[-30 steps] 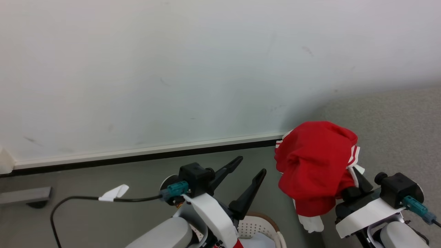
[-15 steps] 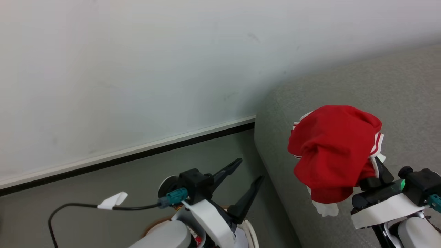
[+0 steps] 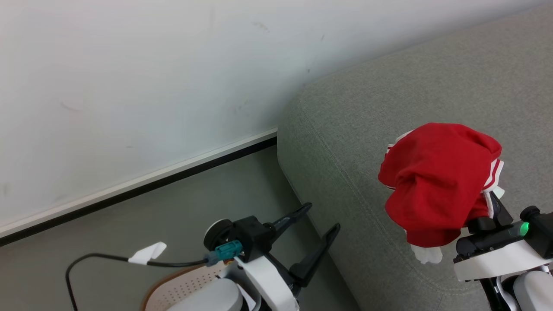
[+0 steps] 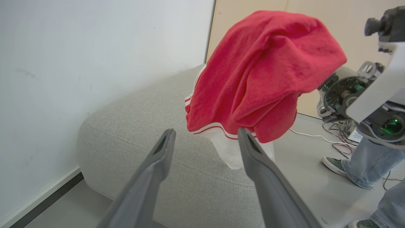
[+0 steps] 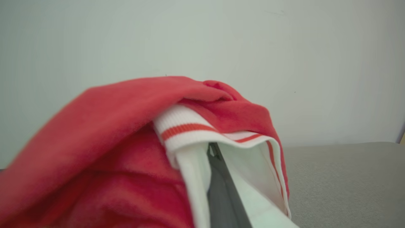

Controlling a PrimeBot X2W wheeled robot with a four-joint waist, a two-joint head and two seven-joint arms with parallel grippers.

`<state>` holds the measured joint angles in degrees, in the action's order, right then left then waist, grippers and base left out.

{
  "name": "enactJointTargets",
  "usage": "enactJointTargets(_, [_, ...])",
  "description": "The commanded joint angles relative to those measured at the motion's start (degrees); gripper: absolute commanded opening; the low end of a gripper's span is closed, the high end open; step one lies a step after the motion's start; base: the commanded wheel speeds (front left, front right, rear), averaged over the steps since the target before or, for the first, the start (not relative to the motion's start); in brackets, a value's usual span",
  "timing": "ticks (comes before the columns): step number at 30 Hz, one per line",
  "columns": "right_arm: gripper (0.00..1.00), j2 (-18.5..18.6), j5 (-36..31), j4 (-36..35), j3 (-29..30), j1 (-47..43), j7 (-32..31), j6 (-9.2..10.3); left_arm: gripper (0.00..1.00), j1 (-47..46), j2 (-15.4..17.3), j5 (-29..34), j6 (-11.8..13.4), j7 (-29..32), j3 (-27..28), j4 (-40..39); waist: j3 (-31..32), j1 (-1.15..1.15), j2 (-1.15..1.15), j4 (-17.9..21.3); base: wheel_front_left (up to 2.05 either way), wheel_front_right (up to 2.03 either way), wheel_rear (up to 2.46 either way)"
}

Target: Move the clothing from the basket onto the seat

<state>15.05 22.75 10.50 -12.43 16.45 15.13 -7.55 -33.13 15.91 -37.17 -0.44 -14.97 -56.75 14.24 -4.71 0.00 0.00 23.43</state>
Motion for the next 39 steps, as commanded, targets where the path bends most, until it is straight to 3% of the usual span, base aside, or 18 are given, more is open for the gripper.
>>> enactJointTargets(1, [0.00,0.27,-0.51,-0.38,0.22,-0.23,0.01,0.13,1.00,-0.28,0.20,0.37,0.00,-0.16,0.01,0.18,-0.48,0.00,0.00,0.44,0.00,0.00,0.00])
enactJointTargets(10, [0.00,0.31,0.46,-0.83,1.37,2.63,0.01,0.13,1.00,-1.25,0.34,0.05,-1.00,0.25,-0.02,-0.16,-3.43,0.00,0.00,-0.15,0.00,0.00,0.00])
enactJointTargets(19, [0.00,2.04,-0.61,-1.40,6.92,11.42,0.01,0.13,1.00,-5.24,2.39,1.30,-1.35,2.92,0.13,-5.10,-13.88,0.00,0.00,-5.76,0.00,0.00,0.00])
enactJointTargets(28, [0.00,5.09,-2.48,-2.76,15.55,24.41,-2.63,0.13,1.00,-10.73,5.58,3.61,-1.09,4.48,1.71,-10.25,-26.75,0.00,0.00,-12.82,0.00,0.00,0.00])
enactJointTargets(39, [0.00,12.68,-3.75,-0.70,25.83,35.80,-8.74,0.13,1.00,-14.68,5.35,5.26,-2.01,2.94,2.43,-12.13,-34.88,0.00,0.00,-18.24,0.00,0.00,0.00])
